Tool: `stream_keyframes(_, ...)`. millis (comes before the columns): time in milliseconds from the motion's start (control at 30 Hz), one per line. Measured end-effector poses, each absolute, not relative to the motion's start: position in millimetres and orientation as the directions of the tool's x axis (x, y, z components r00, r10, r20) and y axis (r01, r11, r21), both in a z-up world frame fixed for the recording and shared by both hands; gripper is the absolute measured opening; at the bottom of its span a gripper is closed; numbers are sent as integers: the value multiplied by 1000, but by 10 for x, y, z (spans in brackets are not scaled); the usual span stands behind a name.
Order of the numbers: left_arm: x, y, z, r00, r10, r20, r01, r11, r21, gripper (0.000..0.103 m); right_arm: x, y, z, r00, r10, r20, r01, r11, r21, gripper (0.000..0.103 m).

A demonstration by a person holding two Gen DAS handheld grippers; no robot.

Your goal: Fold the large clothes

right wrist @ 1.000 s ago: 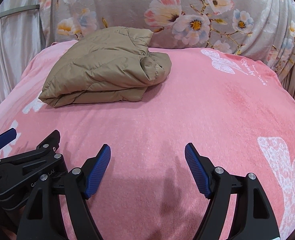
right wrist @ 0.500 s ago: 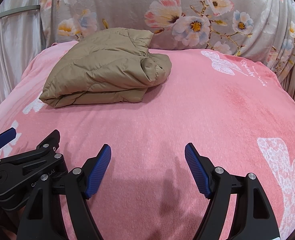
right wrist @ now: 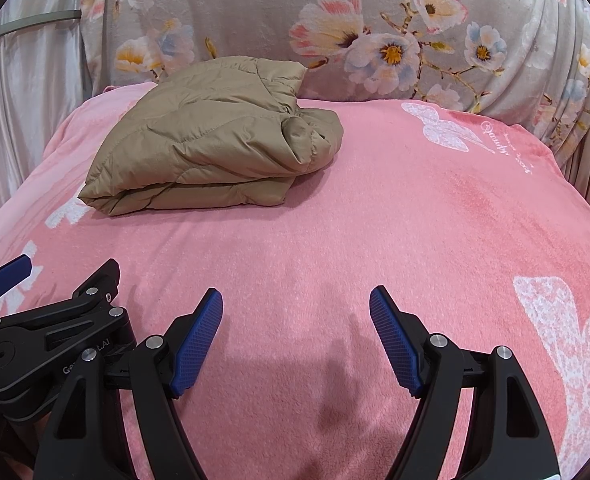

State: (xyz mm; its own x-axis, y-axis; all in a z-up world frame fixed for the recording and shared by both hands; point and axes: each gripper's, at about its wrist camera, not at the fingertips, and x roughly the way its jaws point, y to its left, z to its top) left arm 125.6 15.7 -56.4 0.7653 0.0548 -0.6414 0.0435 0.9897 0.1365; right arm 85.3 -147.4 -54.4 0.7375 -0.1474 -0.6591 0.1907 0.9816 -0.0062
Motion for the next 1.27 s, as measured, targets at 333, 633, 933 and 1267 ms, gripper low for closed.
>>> stream_keyframes(333,1256,167,-561,766,54,-641,44,990,136,98,863,-1470,-535,738,-148,-658,191,982,-7,74)
stream_keyframes(633,1264,181,-543,768,60,-637,42,989,143,98,859,-1460,-539,738,-150,-658,193,981,-7,74)
stream_keyframes(933,1265,177,-541,767,54,-640,44,990,136,98,865,-1459,-516,741,-151,-655,193,981,-7,74)
stream_keyframes(1267,1267,167,-518,768,56,-638,42,990,137,97,862,-1451,-511,742,-152,-653,195,981,-8,74)
